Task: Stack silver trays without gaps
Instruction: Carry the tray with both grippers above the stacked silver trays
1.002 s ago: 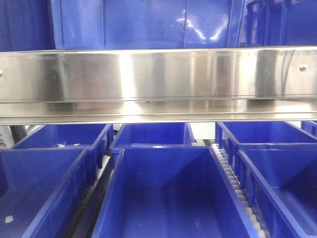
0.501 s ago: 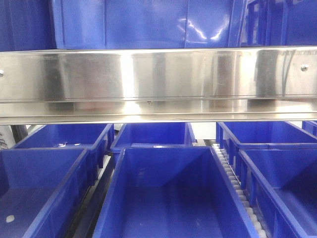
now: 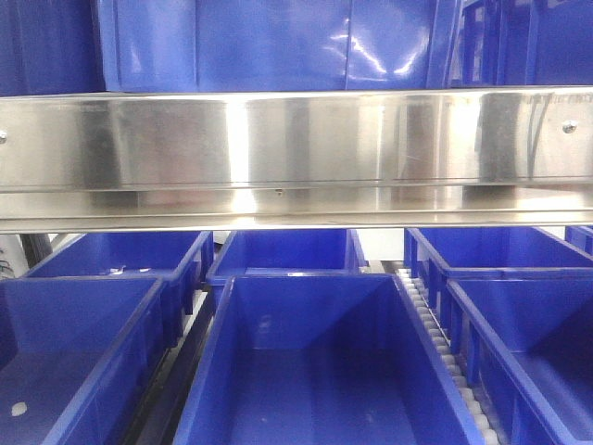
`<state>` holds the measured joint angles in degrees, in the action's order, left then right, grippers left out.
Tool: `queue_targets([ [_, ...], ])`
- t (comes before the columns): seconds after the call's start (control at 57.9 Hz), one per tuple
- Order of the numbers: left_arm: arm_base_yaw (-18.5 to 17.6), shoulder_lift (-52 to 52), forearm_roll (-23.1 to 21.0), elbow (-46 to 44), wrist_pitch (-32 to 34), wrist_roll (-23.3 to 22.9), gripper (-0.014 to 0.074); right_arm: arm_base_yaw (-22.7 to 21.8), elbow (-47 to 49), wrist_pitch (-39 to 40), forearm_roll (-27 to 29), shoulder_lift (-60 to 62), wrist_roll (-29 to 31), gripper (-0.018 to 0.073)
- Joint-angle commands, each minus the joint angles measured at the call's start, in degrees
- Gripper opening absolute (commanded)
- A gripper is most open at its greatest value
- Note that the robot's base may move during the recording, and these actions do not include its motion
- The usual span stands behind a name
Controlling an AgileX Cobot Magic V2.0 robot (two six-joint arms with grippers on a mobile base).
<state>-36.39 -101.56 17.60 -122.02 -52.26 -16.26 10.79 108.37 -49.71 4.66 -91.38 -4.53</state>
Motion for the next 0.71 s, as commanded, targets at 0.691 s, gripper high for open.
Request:
queue_targets([
  [0.691,-0.85,-7.91,-1.73,-0.26,-17.71,0.63,-0.002,1.27,0.5,-18.55,2.44,-7.68,0.96,-0.008],
])
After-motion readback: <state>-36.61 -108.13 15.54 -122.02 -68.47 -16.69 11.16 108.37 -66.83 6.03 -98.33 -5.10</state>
